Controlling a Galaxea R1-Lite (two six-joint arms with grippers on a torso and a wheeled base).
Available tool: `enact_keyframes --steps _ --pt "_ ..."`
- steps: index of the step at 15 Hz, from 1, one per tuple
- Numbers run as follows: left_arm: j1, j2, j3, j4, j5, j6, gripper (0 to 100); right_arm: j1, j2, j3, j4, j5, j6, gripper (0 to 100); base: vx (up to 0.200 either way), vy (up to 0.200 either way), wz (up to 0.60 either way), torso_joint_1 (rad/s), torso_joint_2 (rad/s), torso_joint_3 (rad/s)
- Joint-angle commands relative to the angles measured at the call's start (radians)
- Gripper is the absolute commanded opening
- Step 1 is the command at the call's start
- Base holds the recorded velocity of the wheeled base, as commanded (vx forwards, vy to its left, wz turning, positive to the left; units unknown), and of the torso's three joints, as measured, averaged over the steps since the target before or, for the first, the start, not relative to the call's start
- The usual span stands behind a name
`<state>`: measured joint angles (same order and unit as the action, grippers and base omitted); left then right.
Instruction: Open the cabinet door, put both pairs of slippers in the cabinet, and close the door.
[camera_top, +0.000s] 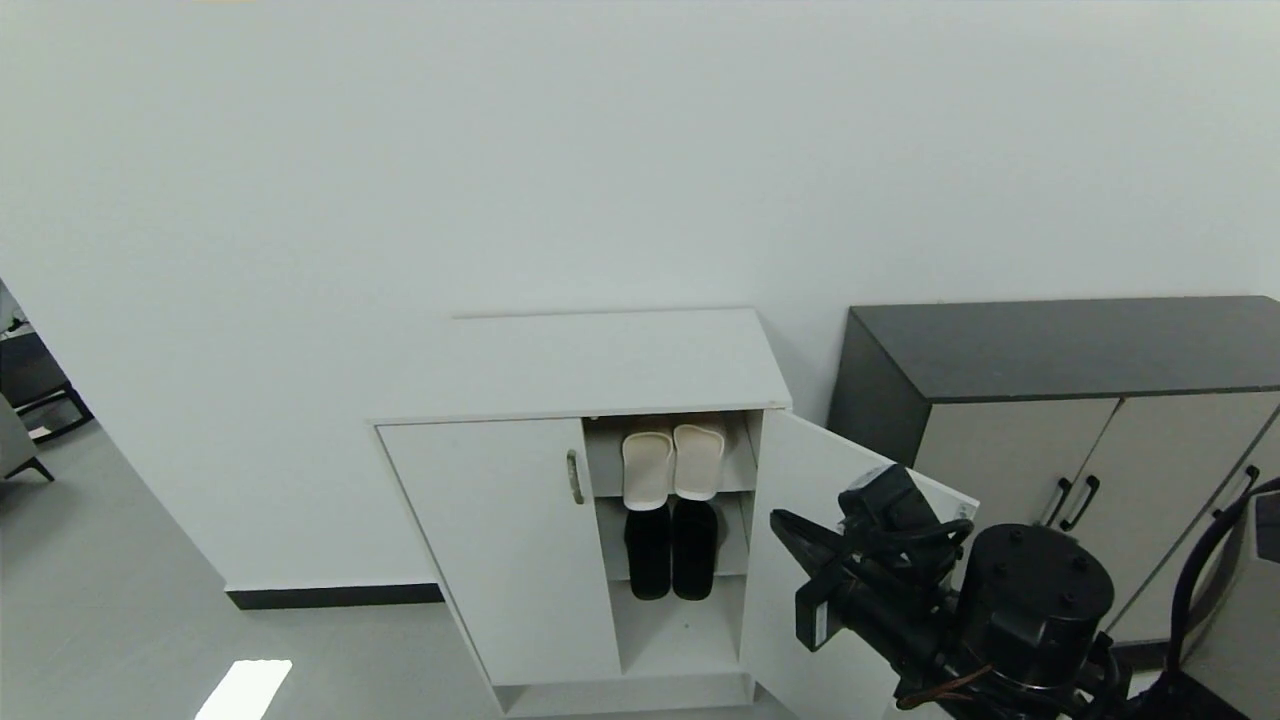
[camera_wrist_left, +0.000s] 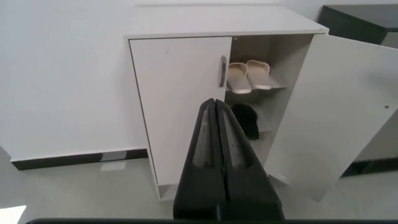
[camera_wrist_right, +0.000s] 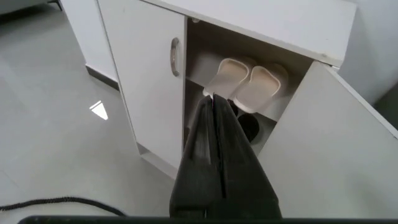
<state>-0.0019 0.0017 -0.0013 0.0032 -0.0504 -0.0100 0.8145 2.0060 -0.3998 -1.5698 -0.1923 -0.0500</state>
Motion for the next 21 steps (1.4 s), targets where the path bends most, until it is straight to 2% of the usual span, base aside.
enact_keyframes --steps 1,4,10,14,17,18,19,20,21 --pt "0.0 0.0 0.0 0.0 0.0 -0.001 0 0.008 0.002 -0.001 -0.001 0.001 0.001 0 0.0 0.0 0.0 0.0 0.0 0.0" --pt "0.0 0.0 0.0 0.0 0.001 -0.001 0 0.048 0.004 0.002 -0.001 -0.001 0.002 0 0.0 0.0 0.0 0.0 0.0 0.0" --pt "0.0 0.0 0.001 0.0 0.001 -0.002 0 0.052 0.007 0.019 -0.001 -0.001 0.016 0 0.0 0.0 0.0 0.04 -0.08 -0.037" --pt "0.0 0.0 0.001 0.0 0.001 -0.002 0 0.107 -0.03 0.087 -0.001 0.01 -0.017 0 0.0 0.0 0.0 0.179 -0.36 -0.187" --pt "0.0 0.0 0.0 0.0 0.001 -0.002 0 0.092 -0.033 0.085 -0.001 -0.007 -0.105 0 0.0 0.0 0.0 0.025 -0.06 -0.024" --pt "0.0 0.0 0.0 0.0 0.001 -0.002 0 0.074 -0.024 0.049 -0.001 -0.033 -0.105 0 0.0 0.0 0.0 0.0 0.0 0.0" --pt "0.0 0.0 0.001 0.0 0.001 -0.002 0 0.045 -0.019 -0.059 0.093 -0.125 -0.085 0 0.0 0.0 0.0 0.0 0.0 0.0" --pt "0.0 0.0 0.001 0.0 0.001 -0.002 0 0.029 -0.023 -0.117 0.154 -0.173 -0.048 0 0.0 0.0 0.0 0.0 0.0 0.0" --pt "0.0 0.0 0.0 0.0 0.001 -0.001 0 0.012 -0.042 -0.226 0.294 -0.28 0.061 0 0.0 0.0 0.0 0.0 0.0 0.0"
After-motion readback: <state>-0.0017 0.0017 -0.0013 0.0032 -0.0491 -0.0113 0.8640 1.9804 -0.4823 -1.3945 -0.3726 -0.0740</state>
